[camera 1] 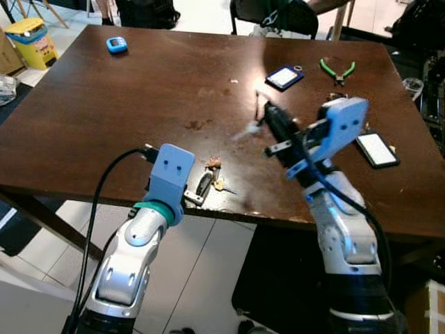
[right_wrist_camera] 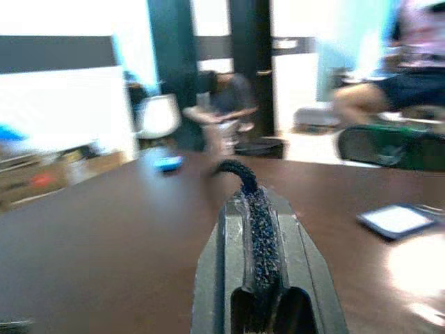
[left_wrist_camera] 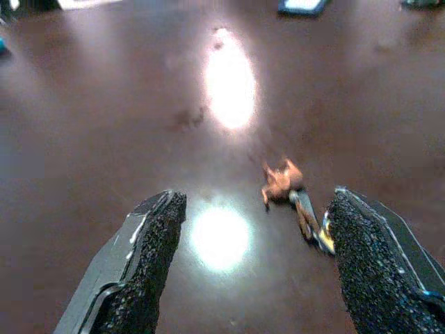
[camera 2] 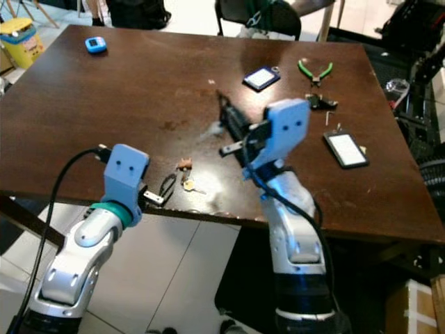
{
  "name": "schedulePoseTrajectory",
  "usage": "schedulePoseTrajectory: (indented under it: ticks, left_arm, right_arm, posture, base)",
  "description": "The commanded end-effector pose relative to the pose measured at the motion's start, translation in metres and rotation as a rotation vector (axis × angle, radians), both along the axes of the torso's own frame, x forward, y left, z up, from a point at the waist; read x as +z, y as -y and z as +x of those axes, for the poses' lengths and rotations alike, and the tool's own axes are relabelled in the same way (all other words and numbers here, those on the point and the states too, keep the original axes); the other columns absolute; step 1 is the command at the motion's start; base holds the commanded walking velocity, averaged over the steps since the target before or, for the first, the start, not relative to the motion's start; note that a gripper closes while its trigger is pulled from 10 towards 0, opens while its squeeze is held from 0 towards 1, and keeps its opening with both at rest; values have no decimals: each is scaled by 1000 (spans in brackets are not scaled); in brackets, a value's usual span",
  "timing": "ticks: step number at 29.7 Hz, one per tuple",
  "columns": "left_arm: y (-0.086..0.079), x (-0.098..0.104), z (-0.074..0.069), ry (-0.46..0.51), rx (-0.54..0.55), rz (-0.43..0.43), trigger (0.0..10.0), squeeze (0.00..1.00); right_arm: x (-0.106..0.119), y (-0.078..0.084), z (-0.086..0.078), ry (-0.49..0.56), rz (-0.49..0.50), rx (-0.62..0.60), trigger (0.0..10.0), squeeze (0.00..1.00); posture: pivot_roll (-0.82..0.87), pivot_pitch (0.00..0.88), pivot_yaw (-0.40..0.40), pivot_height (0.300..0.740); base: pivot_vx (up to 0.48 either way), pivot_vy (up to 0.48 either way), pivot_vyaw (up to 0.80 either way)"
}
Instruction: Hang keys on a hook
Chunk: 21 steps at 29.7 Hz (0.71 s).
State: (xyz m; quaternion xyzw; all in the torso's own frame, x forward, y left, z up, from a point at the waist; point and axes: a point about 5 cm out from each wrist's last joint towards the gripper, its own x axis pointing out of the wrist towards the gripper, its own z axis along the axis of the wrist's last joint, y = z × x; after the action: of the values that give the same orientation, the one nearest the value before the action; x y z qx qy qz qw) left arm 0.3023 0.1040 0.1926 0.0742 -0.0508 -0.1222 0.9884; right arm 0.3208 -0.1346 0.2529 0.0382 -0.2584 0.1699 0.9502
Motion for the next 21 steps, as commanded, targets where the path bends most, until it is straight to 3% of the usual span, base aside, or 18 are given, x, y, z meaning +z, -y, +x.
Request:
schedulePoseTrajectory:
  ticks: [1,5,13,21]
  left_arm:
    - [-3,0,-3,9,20,-17,10000,0]
    - [-8,4,-5,31,65,-19,10000,0]
    - [-19,1,-4,22,135,-22,10000,0]
    - [-36,1,-4,21,221,-28,10000,0]
  right_arm:
    - [-8,4,0,-23,21,-42,10000,0]
    - [-29,2,9,-110,74,-49,10000,0]
    - [-34,-5,18,-142,80,-38,10000,0]
    - [-37,-25,23,-244,97,40,10000,0]
  posture:
    - [-72,125,111,740]
    - [-56,108,103,740]
    - [-43,101,93,740]
    - [-12,91,60,740]
  base:
    - [0,0,0]
    - [0,0,0]
    - [0,0,0]
    - [-334,0,0]
